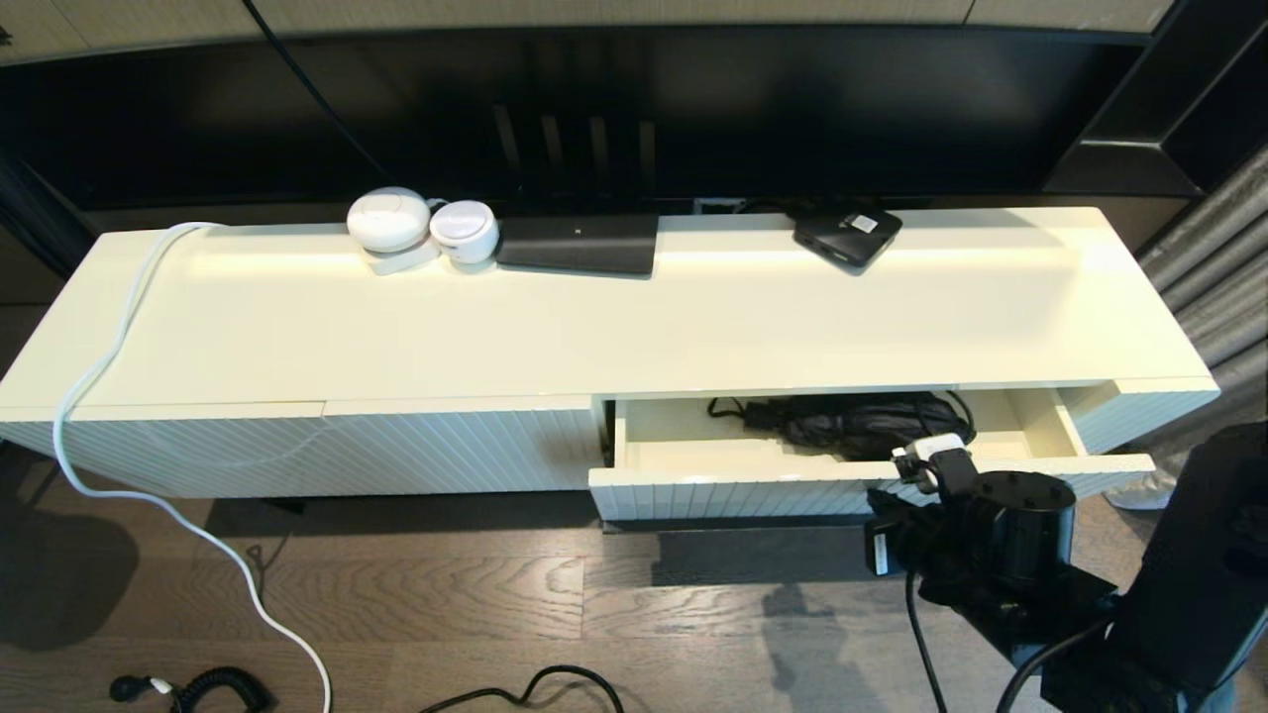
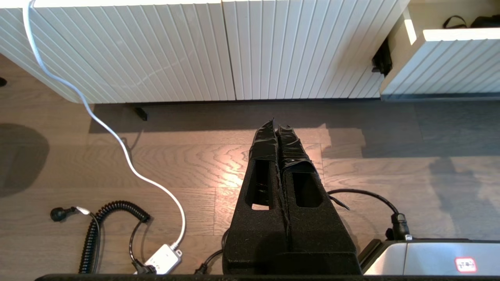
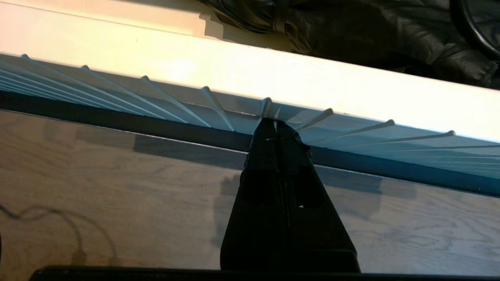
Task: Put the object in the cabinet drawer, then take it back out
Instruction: Close the drawer
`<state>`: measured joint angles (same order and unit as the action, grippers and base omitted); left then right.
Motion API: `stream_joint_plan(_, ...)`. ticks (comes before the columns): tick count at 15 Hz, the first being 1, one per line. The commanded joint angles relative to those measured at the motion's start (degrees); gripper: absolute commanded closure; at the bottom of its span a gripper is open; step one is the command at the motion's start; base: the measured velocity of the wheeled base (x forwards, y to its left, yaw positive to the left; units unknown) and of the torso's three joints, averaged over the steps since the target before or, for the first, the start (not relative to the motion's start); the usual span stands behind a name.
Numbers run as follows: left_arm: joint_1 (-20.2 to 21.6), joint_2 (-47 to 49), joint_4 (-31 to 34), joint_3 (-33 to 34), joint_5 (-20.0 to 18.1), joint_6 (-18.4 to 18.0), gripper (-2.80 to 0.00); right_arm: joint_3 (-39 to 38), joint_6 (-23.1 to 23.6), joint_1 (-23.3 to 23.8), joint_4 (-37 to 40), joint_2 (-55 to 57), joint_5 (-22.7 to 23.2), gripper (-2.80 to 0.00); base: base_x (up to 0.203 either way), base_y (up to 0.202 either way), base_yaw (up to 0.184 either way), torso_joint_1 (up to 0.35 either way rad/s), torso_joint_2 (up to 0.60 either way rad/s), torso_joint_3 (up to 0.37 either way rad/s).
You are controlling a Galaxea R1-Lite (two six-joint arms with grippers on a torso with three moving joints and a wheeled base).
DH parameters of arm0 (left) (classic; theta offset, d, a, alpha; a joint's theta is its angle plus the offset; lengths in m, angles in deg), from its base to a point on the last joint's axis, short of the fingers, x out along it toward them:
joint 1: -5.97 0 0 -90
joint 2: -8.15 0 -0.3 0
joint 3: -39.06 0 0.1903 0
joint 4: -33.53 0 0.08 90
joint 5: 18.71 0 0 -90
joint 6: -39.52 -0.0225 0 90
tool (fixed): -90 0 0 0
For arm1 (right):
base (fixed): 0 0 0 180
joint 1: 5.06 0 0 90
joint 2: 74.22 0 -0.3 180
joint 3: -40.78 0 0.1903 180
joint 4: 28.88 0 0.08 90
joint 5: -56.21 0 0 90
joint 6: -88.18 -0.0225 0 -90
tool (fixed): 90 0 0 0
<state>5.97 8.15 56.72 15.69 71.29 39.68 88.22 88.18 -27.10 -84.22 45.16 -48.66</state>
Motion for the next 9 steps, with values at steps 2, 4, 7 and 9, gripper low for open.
stream_joint_plan(2, 0.0, 0.0, 0.0, 0.0, 0.0, 0.0, 0.0, 2.1, 0.1, 0.0, -0.5, 1.0, -0.1, 0.0, 0.0, 0.0, 0.0, 0.0, 0.0, 0.0)
stream_joint_plan(4, 0.0, 0.0, 0.0, 0.0, 0.0, 0.0, 0.0, 3.5, 0.2, 0.0, -0.5, 1.6, -0.1, 0.0, 0.0, 0.0, 0.0, 0.0, 0.0, 0.0)
stream_joint_plan(7, 0.0, 0.0, 0.0, 0.0, 0.0, 0.0, 0.0, 4.4, 0.2, 0.2, -0.4, 2.1, -0.1, 0.0, 0.0, 0.0, 0.0, 0.0, 0.0, 0.0)
stream_joint_plan(9, 0.0, 0.0, 0.0, 0.0, 0.0, 0.0, 0.0, 7.0, 0.2, 0.7, -0.4, 3.2, -0.3, 0.0, 0.0, 0.0, 0.0, 0.0, 0.0, 0.0)
